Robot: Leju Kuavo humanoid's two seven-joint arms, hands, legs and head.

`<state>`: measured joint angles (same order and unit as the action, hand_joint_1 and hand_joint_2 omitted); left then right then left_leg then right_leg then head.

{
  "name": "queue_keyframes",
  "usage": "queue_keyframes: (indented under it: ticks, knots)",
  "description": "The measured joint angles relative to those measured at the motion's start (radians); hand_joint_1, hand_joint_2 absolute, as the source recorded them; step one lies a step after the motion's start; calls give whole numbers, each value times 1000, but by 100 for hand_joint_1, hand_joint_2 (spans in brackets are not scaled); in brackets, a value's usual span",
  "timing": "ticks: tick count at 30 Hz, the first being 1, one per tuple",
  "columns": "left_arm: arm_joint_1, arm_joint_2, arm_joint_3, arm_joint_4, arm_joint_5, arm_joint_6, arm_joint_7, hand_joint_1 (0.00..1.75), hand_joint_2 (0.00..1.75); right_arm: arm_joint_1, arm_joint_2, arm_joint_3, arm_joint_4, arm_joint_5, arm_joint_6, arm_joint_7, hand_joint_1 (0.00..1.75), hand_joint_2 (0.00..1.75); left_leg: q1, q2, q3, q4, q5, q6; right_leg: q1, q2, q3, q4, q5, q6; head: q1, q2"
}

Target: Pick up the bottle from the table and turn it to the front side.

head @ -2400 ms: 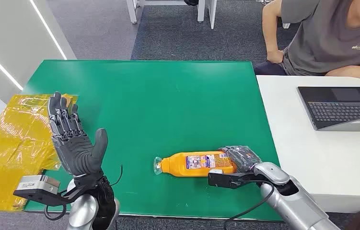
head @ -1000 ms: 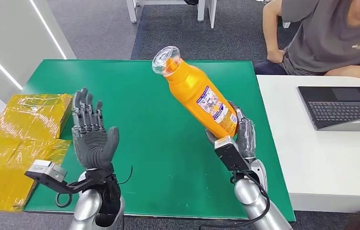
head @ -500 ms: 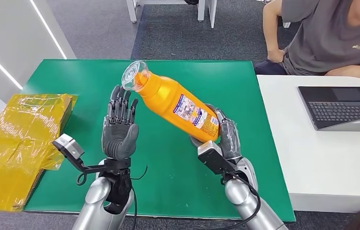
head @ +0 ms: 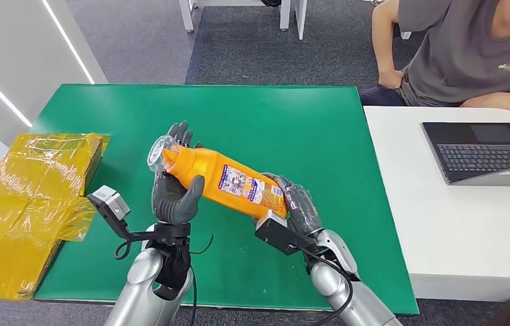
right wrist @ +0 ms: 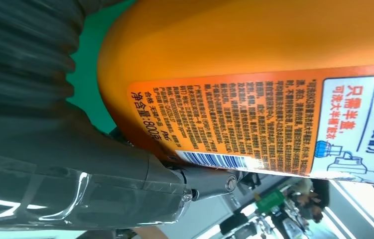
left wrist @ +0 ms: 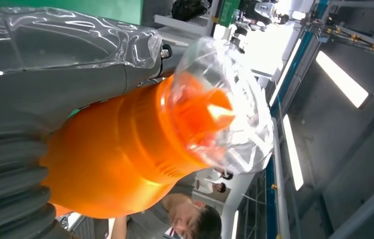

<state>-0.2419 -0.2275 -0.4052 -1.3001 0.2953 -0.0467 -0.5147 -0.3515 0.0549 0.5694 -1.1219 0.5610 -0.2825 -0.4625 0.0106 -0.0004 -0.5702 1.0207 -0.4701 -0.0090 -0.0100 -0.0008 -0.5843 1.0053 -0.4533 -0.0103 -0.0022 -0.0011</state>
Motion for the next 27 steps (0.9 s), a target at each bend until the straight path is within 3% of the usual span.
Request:
queue_keyframes:
  ticks: [7,19,20,24,25,27]
  knots:
    - [2,0,20,11,0,4,-4,0,175,-21,2,-2,53,22,35,5,175,175,0,0,0,0,0,0,0,0,0,0,0,0,0,0]
    - [1,-2,35,25,-75,35,-19,0,175,-32,2,-2,82,41,42,-96,175,175,0,0,0,0,0,0,0,0,0,0,0,0,0,0]
    - [1,-2,35,25,-84,37,-19,7,175,-32,2,-2,82,41,42,-100,175,175,0,0,0,0,0,0,0,0,0,0,0,0,0,0]
    - [1,-4,35,27,-106,42,-19,166,175,-32,2,-4,82,40,44,-108,175,175,0,0,0,0,0,0,0,0,0,0,0,0,0,0]
    - [1,-4,35,27,-110,42,-19,175,175,-32,2,-5,82,40,44,-109,175,175,0,0,0,0,0,0,0,0,0,0,0,0,0,0]
    - [1,-5,35,27,-118,40,-19,175,175,-32,2,-7,80,41,48,-109,175,175,0,0,0,0,0,0,0,0,0,0,0,0,0,0]
